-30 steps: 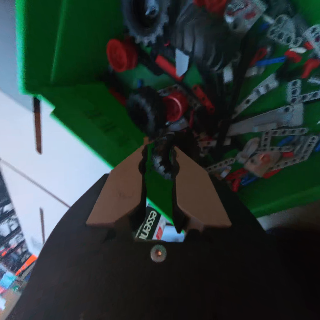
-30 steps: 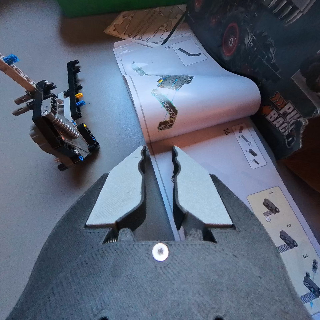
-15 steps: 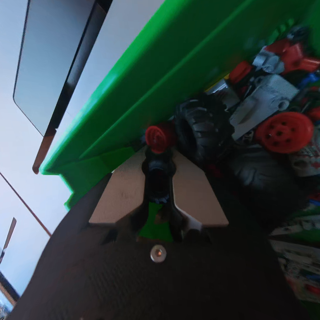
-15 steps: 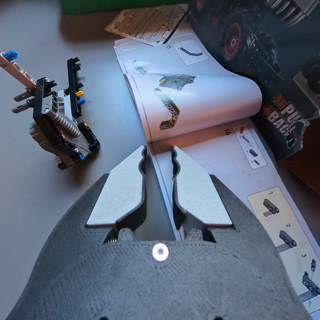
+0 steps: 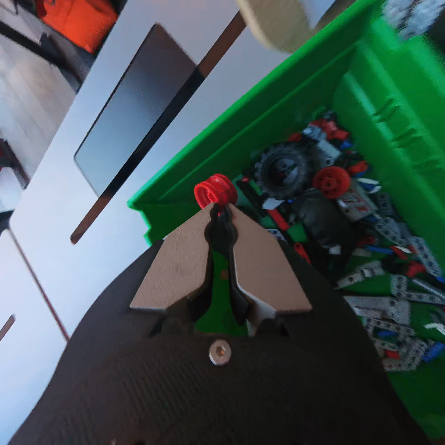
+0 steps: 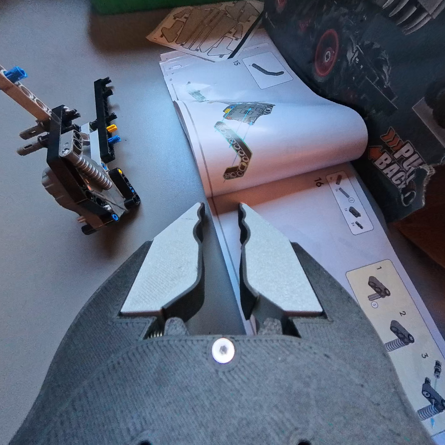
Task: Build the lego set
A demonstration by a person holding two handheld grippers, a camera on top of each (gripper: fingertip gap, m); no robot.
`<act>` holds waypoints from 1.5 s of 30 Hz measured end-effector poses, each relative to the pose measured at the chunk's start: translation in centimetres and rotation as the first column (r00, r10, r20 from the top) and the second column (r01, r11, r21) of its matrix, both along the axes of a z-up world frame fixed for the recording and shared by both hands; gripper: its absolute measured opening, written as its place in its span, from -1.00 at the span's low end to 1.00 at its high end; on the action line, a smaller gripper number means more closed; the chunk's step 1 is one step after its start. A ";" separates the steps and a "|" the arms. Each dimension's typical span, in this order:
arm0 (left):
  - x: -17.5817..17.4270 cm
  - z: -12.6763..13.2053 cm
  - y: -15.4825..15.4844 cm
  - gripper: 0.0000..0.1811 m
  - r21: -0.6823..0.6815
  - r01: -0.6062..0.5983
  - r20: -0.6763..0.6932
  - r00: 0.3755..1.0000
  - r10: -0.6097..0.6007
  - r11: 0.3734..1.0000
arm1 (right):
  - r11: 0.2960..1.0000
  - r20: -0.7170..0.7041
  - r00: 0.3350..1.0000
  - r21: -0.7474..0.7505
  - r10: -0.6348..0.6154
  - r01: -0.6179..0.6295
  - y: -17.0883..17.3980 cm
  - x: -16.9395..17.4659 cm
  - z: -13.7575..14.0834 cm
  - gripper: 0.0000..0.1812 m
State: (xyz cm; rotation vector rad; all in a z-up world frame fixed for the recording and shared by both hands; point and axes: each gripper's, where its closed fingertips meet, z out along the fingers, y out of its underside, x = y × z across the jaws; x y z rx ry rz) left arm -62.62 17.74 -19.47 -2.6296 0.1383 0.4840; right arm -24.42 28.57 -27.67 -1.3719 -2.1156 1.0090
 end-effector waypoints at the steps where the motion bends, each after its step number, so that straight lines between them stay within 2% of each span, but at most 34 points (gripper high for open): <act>1: 0.8 0.0 0.2 -0.98 0.010 0.028 0.023 0.999 -0.028 1.000 | 1.000 0.000 1.000 0.000 -0.001 0.001 0.0 0.0 0.0 -0.73; 3: 1.9 -1.0 0.7 -0.89 -0.012 0.065 0.045 0.997 -0.065 0.998 | 1.000 0.000 1.000 -0.001 -0.003 0.003 0.0 0.0 0.0 -0.74; 6: 1.9 -3.8 1.0 -0.67 -0.101 0.052 0.054 0.997 -0.047 0.994 | 1.000 -0.001 1.000 0.000 -0.005 0.005 0.1 0.0 0.0 -0.75; 7: 1.9 -4.7 1.2 -0.73 -0.120 0.045 0.060 0.997 -0.038 0.992 | 1.000 -0.002 1.000 0.001 -0.007 0.007 0.1 0.0 0.0 -0.76; 10: 3.6 -4.3 2.2 -0.76 -0.068 0.099 0.134 0.987 -0.090 0.993 | 1.000 -0.001 1.000 0.003 -0.009 0.009 0.1 0.0 0.0 -0.76; 11: 5.4 -4.1 2.5 -0.91 -0.039 0.163 0.202 0.968 -0.152 0.986 | 1.000 0.000 1.000 0.000 -0.010 0.010 0.1 -0.1 0.0 -0.77; 12: 7.0 -3.7 2.8 -0.98 -0.001 0.215 0.260 0.943 -0.208 0.977 | 1.000 0.001 1.000 -0.003 -0.011 0.011 0.2 -0.1 0.0 -0.77; 14: 7.2 -2.9 3.3 -0.84 0.038 0.205 0.269 0.940 -0.208 0.978 | 1.000 0.003 1.000 -0.008 -0.013 0.013 0.2 -0.1 0.0 -0.78; 16: 6.1 -2.6 3.0 -0.58 0.033 0.174 0.241 0.954 -0.177 0.984 | 1.000 0.001 1.000 -0.007 -0.013 0.013 0.2 -0.1 0.0 -0.78; 21: 5.6 -2.1 0.9 -0.51 -0.014 0.216 0.205 0.956 -0.209 0.976 | 1.000 0.000 1.000 -0.005 -0.012 0.012 0.2 0.0 0.0 -0.78; 26: 7.9 0.3 0.8 -0.51 0.114 0.278 0.327 0.896 -0.300 0.954 | 1.000 0.000 1.000 0.001 -0.011 0.011 0.2 0.0 0.0 -0.77; 28: 8.2 -1.1 0.2 -0.48 0.039 0.301 0.328 0.897 -0.296 0.953 | 1.000 -0.001 1.000 0.002 -0.011 0.011 0.2 0.0 0.0 -0.78; 31: 7.4 -5.3 -2.1 -0.43 -0.220 0.330 0.271 0.925 -0.268 0.918 | 1.000 -0.002 1.000 0.004 -0.011 0.011 0.2 0.0 0.0 -0.77; 33: 7.1 -6.4 -2.8 -0.58 -0.310 0.333 0.256 0.931 -0.259 0.891 | 1.000 -0.002 1.000 0.006 -0.010 0.010 0.2 0.0 0.0 -0.77; 35: 7.8 -5.6 -2.2 -0.61 -0.259 0.361 0.280 0.916 -0.288 0.896 | 1.000 -0.001 1.000 0.007 -0.009 0.009 0.1 0.0 0.0 -0.77; 37: 8.5 -3.8 -1.1 -0.61 -0.147 0.382 0.293 0.898 -0.329 0.912 | 1.000 -0.001 1.000 0.007 -0.008 0.008 0.1 0.0 0.0 -0.77; 38: 8.8 -2.7 -0.4 -0.67 -0.077 0.382 0.300 0.890 -0.344 0.921 | 1.000 -0.001 1.000 0.007 -0.007 0.007 0.1 0.0 0.0 -0.77; 39: 8.5 -1.4 0.5 -0.78 -0.005 0.357 0.279 0.898 -0.341 0.934 | 1.000 0.000 1.000 0.007 -0.007 0.007 0.1 0.0 0.0 -0.77; 41: 6.2 0.5 2.2 -0.81 0.097 0.241 0.195 0.947 -0.256 0.966 | 1.000 0.000 1.000 0.007 -0.007 0.007 0.1 0.0 0.0 -0.77; 43: 4.0 0.7 2.4 -0.81 0.101 0.156 0.140 0.976 -0.169 0.983 | 1.000 0.000 1.000 0.008 -0.007 0.007 0.1 0.0 0.0 -0.77; 45: 2.8 -0.6 1.5 -0.80 0.026 0.126 0.115 0.985 -0.129 0.992 | 1.000 -0.001 1.000 0.009 -0.008 0.008 0.1 0.0 0.0 -0.77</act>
